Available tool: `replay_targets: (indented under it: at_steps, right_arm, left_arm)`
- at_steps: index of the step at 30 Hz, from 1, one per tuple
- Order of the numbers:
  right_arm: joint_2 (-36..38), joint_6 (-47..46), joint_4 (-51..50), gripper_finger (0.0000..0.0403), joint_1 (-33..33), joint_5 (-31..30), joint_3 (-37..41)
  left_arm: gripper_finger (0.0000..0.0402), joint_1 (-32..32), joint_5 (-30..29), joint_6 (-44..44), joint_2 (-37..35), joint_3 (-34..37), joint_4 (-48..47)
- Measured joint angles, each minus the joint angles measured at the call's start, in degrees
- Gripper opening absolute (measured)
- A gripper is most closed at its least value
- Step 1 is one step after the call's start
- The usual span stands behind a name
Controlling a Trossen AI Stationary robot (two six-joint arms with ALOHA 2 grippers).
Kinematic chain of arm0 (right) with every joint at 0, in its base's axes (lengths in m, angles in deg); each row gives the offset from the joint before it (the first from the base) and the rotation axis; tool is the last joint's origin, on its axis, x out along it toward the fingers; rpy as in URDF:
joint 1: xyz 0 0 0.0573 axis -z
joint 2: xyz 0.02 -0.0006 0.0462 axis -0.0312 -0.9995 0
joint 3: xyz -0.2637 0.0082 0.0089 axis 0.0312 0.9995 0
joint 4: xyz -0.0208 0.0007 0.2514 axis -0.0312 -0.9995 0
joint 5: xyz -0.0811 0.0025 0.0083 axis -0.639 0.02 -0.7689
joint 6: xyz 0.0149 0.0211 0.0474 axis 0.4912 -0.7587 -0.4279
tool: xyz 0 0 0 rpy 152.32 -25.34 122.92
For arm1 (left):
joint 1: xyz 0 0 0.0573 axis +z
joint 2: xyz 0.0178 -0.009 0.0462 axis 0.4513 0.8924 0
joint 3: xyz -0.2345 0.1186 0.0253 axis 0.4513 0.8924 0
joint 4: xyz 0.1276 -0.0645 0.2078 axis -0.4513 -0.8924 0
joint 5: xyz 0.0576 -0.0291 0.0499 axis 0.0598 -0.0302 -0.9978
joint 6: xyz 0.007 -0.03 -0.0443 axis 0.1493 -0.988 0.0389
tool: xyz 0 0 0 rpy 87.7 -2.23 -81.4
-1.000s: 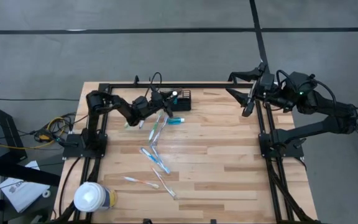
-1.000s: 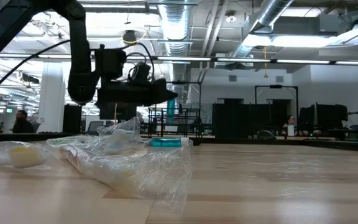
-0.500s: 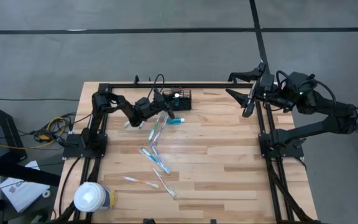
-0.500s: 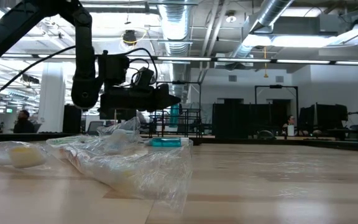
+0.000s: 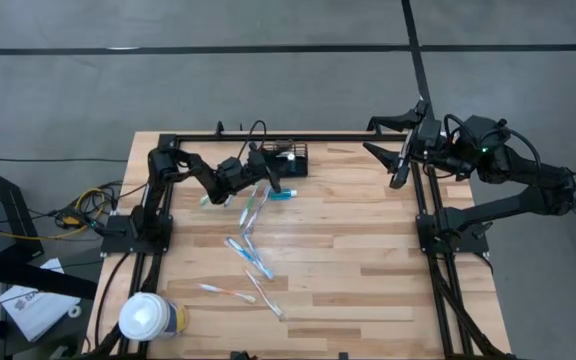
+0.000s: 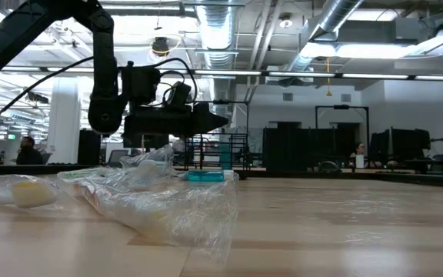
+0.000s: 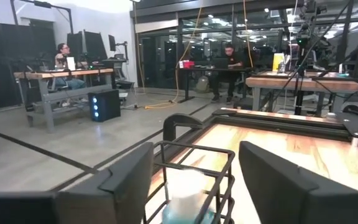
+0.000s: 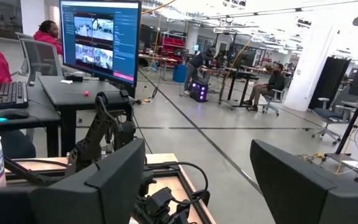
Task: Pick & Place toothbrushing station
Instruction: Put the blue mouthwash into the black wire organizer
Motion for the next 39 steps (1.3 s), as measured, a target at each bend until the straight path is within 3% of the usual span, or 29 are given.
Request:
replay_targets:
  at_steps: [10,16,25,28,33,39]
  right_arm:
    - [-0.01,0.23,0.04,0.0281,0.06,0.00,0.00]
    - [-0.01,1.72,2.03,0.0281,0.13,-0.03,0.00]
    - [0.02,5.13,7.17,0.0281,0.42,-0.68,0.00]
    - [-0.01,5.38,7.66,0.0281,2.27,-4.56,0.00]
    - [-1.94,-4.79,-1.63,0.0281,6.54,-6.40,-0.02]
    - [-7.29,-18.00,-21.81,0.0281,10.58,5.38,0.00]
  left_arm:
    - [0.0233,0.12,-0.88,0.27,-1.72,-1.75,-1.33]
    - [0.0221,0.37,-0.66,7.89,-9.88,-2.72,-3.22]
    - [0.0211,1.05,4.88,7.52,-26.76,-2.78,-22.02]
    - [0.0209,1.01,6.96,3.67,-32.65,-2.78,-30.72]
    - [0.0209,0.09,11.28,-4.21,-44.81,-3.51,-53.52]
    - [0.0209,-2.69,11.49,-5.98,-57.49,-9.39,-93.16]
